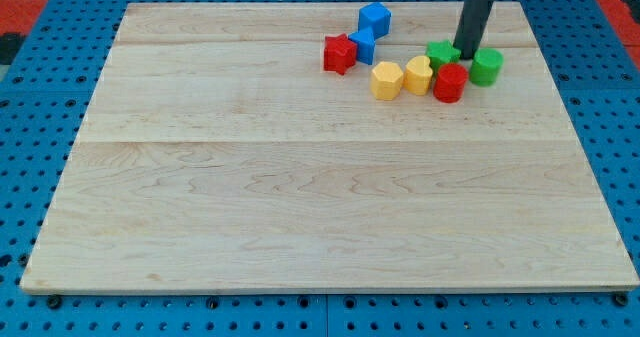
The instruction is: Push the red circle to the center
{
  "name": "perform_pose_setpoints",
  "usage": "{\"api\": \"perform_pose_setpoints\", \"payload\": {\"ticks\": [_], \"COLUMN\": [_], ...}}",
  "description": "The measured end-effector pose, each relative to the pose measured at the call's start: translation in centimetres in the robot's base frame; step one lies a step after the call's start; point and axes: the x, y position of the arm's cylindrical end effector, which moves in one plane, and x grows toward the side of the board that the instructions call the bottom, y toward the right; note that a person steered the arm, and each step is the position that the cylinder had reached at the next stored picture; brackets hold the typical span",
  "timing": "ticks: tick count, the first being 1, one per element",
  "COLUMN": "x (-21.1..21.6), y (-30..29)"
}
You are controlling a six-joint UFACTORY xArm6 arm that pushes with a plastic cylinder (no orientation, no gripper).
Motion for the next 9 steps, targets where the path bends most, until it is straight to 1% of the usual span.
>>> {"api": "perform_pose_setpoints", "payload": {"ticks": [1, 2, 3, 4, 5, 6, 7, 8, 9], "x": [1.2, -0.7, -4.0, -4.5, -0.1, 3.0, 6.1, 7.8, 6.7], "y": [-0.4, 0.1, -0.6, 4.4, 6.5, 1.4, -7.2, -13.1, -13.9]}}
